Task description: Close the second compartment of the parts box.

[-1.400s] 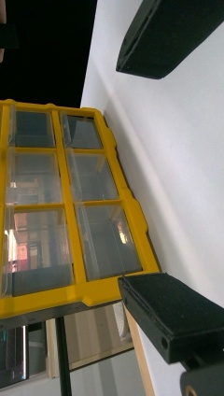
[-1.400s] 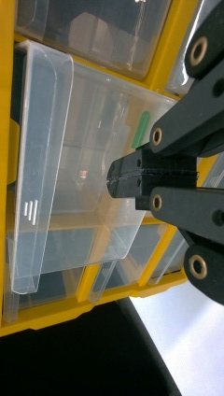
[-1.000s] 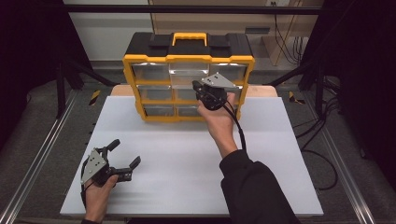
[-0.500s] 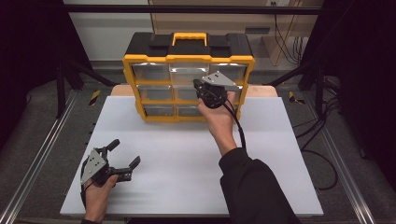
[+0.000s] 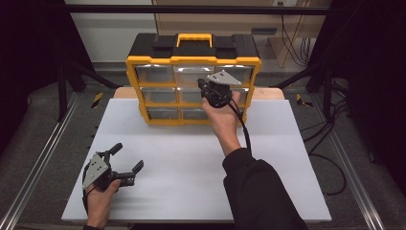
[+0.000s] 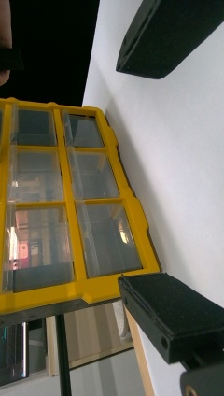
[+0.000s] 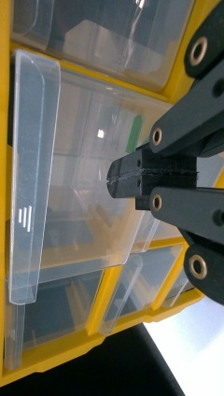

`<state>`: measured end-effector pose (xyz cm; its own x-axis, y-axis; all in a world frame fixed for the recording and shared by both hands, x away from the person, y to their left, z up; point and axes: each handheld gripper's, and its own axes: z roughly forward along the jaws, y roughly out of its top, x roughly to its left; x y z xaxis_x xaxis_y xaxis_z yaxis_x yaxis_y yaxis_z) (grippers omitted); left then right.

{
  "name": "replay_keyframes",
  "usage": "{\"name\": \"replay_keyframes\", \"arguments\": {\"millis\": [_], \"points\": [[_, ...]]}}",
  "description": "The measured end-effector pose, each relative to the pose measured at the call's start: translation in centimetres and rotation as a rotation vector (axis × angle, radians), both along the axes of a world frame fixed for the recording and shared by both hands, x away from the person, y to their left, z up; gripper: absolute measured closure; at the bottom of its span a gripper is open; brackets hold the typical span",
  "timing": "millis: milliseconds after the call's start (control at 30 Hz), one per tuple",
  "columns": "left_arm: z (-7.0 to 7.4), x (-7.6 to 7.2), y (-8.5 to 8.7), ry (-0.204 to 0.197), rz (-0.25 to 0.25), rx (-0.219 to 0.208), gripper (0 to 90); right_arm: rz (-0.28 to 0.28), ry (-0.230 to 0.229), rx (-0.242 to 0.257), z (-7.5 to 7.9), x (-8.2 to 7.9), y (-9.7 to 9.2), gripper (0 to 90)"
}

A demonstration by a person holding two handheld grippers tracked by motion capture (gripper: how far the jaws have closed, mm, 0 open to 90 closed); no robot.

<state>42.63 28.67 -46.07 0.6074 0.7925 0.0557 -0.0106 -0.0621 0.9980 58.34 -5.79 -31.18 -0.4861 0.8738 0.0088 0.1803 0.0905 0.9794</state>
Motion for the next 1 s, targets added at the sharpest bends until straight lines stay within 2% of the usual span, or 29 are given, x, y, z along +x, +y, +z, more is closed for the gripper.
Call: {"name": "replay_keyframes", "arguments": {"millis": [1000], "points": [[-0.01,0.02,0.0,0.001,0.0,0.001,0.2,-0.022,-0.008,0.02,0.05,0.95,-0.16,90.0]]}}
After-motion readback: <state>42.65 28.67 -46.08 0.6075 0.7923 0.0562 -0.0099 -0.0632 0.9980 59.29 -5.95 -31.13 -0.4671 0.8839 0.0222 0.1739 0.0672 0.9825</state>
